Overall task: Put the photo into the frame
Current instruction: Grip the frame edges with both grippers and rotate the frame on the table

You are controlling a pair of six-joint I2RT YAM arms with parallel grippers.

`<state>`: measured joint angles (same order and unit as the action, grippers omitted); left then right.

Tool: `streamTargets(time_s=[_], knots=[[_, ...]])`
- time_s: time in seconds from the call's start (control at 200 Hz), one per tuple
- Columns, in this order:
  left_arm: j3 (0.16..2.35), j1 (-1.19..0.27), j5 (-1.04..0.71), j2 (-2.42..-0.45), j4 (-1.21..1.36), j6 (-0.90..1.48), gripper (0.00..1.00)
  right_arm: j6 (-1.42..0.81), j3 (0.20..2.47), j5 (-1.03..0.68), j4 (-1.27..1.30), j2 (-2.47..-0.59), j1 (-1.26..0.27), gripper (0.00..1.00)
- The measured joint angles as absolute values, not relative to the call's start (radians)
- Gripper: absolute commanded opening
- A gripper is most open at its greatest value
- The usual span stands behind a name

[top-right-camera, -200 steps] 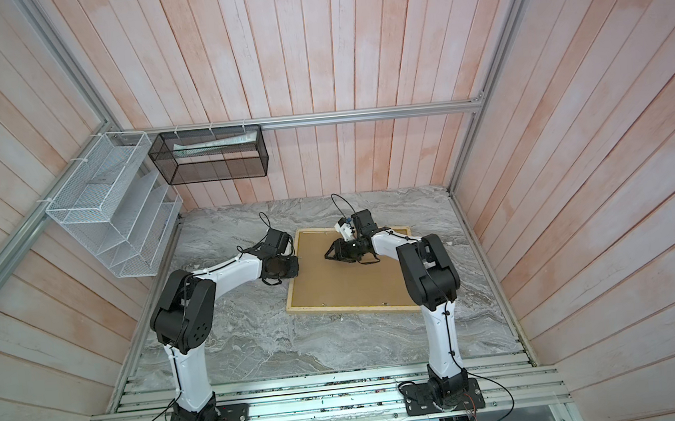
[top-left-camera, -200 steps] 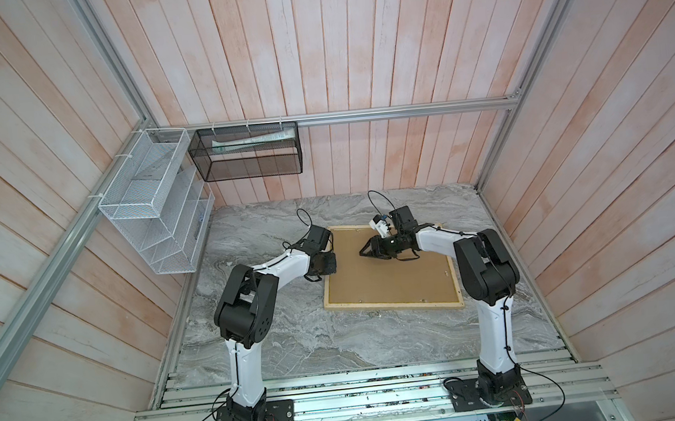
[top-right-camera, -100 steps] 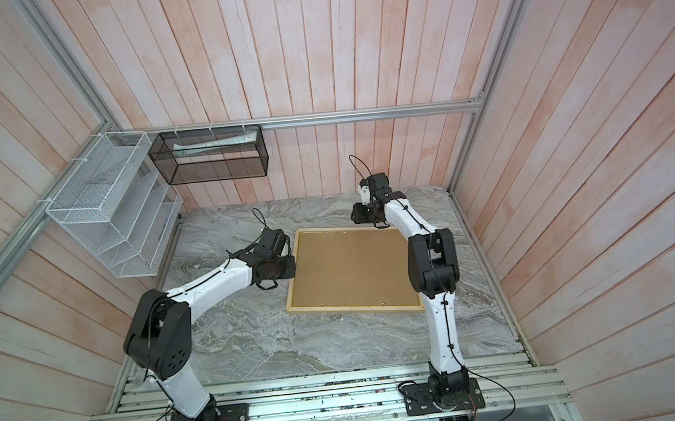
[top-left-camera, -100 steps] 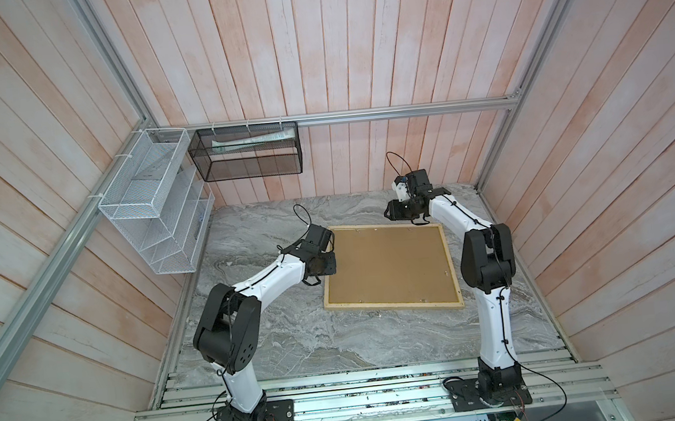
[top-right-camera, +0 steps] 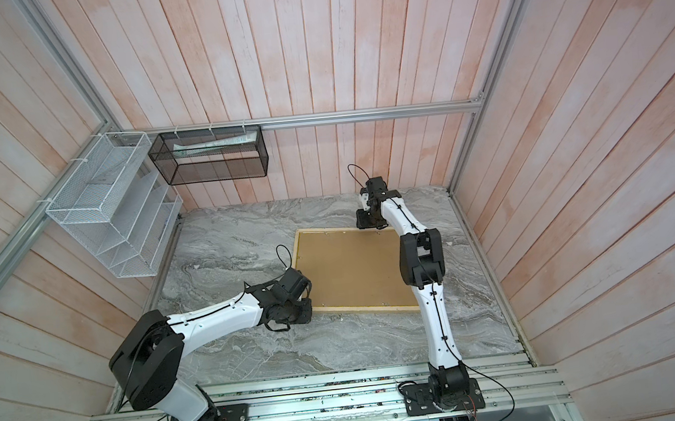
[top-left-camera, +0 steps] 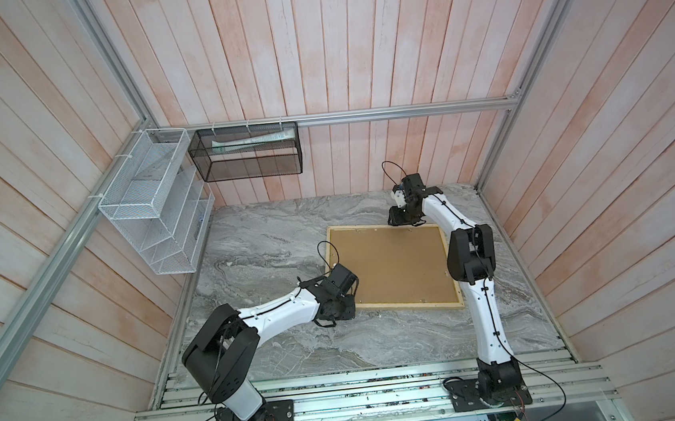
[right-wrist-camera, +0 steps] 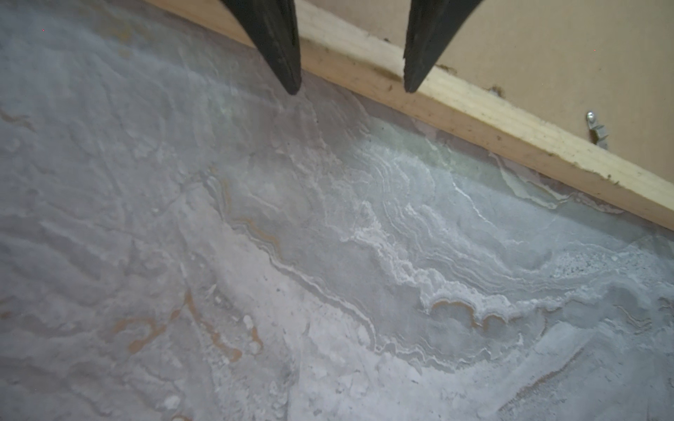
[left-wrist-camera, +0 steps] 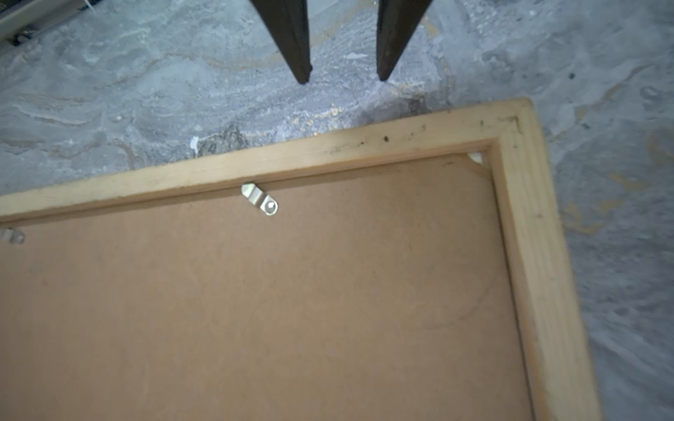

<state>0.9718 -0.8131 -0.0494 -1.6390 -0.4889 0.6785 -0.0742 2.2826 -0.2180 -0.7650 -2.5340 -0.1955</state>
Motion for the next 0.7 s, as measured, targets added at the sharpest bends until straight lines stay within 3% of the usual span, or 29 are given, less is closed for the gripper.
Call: streamTargets(time_s=[0.345, 0.7], knots=[[0.972, -0.805, -0.092, -1.744, -0.344, 0.720, 0.33, -0.095, 2.148, -0.297, -0.677, -2.483, -0.132, 0.42], [1.042, -0.617, -0.107, -1.827, -0.271, 0.625, 0.33, -0.191, 1.549, -0.376, -0.372, -2.159, 0.037, 0.39]])
